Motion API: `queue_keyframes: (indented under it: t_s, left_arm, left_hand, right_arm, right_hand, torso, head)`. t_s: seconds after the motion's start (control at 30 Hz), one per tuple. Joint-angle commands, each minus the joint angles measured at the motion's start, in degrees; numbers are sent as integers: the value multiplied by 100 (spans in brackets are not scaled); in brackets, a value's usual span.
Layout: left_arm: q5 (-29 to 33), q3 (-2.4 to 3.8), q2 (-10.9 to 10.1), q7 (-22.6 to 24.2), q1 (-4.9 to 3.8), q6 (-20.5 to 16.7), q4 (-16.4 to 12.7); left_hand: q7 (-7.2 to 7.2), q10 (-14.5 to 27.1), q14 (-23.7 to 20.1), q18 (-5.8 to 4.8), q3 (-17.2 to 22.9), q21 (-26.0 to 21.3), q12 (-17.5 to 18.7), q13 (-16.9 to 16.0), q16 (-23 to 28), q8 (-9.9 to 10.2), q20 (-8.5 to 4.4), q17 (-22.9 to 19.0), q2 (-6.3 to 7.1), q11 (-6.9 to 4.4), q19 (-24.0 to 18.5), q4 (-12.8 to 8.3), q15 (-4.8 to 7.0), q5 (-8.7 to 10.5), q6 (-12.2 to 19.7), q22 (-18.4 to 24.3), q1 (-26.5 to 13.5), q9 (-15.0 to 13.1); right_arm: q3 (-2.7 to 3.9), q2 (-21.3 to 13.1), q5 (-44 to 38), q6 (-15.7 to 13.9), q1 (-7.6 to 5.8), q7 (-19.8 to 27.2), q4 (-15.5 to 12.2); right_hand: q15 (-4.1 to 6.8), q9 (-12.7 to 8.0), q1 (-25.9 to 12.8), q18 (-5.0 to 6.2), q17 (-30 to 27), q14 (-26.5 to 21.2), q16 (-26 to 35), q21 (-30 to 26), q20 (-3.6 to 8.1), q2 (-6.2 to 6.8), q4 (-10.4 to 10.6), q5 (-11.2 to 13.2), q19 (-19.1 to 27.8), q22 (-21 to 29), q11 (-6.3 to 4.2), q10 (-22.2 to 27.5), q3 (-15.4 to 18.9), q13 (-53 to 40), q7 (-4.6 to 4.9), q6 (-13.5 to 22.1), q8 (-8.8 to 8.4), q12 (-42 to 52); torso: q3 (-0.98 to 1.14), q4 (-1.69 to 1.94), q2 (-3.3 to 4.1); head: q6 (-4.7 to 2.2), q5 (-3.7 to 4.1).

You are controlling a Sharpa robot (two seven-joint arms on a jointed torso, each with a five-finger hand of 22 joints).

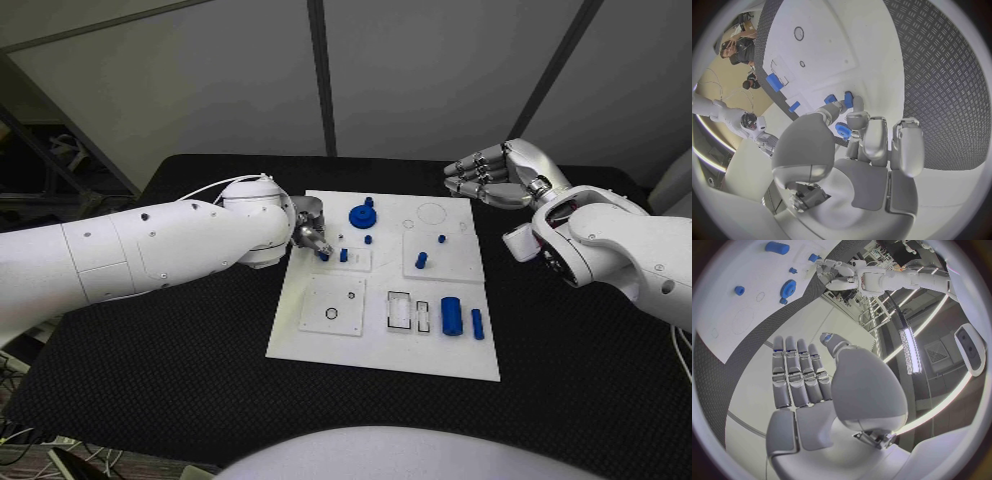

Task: Assemble the parts on the task board

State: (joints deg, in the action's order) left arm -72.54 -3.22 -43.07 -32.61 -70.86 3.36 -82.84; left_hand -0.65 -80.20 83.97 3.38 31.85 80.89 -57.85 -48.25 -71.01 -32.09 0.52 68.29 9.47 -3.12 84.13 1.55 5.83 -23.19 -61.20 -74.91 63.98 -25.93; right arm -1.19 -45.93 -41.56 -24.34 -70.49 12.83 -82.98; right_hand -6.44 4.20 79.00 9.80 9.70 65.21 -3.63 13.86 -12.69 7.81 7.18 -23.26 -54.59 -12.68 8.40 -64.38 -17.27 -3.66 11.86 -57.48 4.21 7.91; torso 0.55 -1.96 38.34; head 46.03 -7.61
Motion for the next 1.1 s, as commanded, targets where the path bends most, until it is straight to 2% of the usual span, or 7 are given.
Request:
queue_keyframes:
  t_s: [0.03, 0.2, 0.73, 1.1]
  left_arm:
    - [136, -13, 41, -17, 15, 217, 46]
    - [215, -13, 77, -47, 15, 266, 99]
    - [285, -13, 99, -143, 15, 239, 191]
    - [286, -13, 83, -176, 15, 123, 203]
  left_hand:
    - [-6, -56, 150, -104, 316, -21, -42, -29, -29, -34, -19, 1, -136, -17, 271, -278, 17, -14, -18, -730, 9, 2]
    - [25, -75, 150, -107, 77, -11, -71, -64, -28, -59, -21, 0, -159, -35, 275, -140, 26, 8, -59, -747, -140, -2]
    - [65, -77, 150, -121, -1365, 26, -112, -146, -32, 13, -50, 9, -245, -64, 300, 450, 52, 22, -204, -816, -469, 94]
    - [71, -88, 149, -125, -1772, 42, -137, -188, -32, 47, -55, 11, -310, -67, 310, 709, 58, 11, -247, -840, -520, 132]
  right_arm:
    - [5, -6, 12, 31, -11, 52, -16]
    - [5, -11, 12, 29, -11, 53, -22]
    - [5, -18, 12, 32, -11, 56, -30]
    - [5, -12, 14, 46, -11, 58, -22]
  right_hand:
    - [-8, -2, -49, 62, -6, -9, -6, -21, -2, 16, 8, -33, -36, 6, 19, 15, 34, 6, 27, 1, -33, -15]
    - [-8, -2, -49, 62, -6, -9, -6, -21, -2, 16, 8, -33, -36, 6, 19, 15, 34, 6, 27, 1, -33, -15]
    - [-9, -2, -69, 62, -15, -9, -7, -38, -4, 17, 18, -36, -48, 21, 22, 17, 48, 6, 30, 2, -32, -12]
    - [-10, -2, -81, 62, -19, -8, -7, -45, -6, 18, 25, -37, -52, 27, 23, 17, 57, 5, 32, 4, -32, -10]
  torso:
    - [3, -2, 2]
    - [2, -3, -3]
    - [-2, 4, -3]
    - [-2, 0, 1]
  head:
    - [4, 12]
    - [8, 22]
    - [-10, 29]
    - [-27, 25]
